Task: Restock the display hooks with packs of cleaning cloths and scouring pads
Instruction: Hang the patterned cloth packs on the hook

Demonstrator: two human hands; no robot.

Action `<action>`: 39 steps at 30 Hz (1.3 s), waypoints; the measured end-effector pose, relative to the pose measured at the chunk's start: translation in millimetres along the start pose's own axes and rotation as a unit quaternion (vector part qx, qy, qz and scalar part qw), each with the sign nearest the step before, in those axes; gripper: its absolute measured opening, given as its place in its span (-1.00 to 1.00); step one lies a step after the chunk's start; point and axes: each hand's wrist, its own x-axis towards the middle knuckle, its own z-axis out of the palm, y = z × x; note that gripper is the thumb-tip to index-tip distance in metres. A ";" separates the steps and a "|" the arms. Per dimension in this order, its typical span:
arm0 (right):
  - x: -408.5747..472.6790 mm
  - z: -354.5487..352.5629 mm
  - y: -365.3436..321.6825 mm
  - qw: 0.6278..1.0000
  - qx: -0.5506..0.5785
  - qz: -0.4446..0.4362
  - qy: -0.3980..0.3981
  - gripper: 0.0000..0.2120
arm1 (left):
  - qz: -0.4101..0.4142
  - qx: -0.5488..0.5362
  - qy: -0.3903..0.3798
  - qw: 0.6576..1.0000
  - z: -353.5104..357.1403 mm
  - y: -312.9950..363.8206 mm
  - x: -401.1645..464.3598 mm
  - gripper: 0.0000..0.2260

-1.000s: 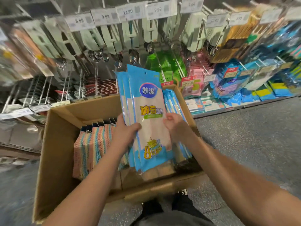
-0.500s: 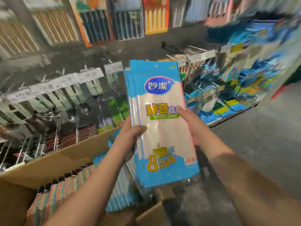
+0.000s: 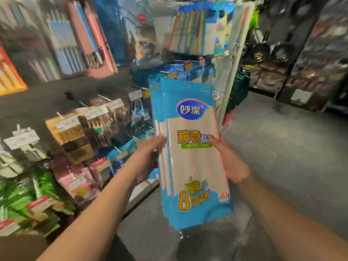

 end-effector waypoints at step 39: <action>649.1 -171.3 -358.6 0.934 -0.174 -0.310 -0.023 -0.57 | 0.172 -0.050 0.107 0.978 98.2 208.8 636.2 -0.53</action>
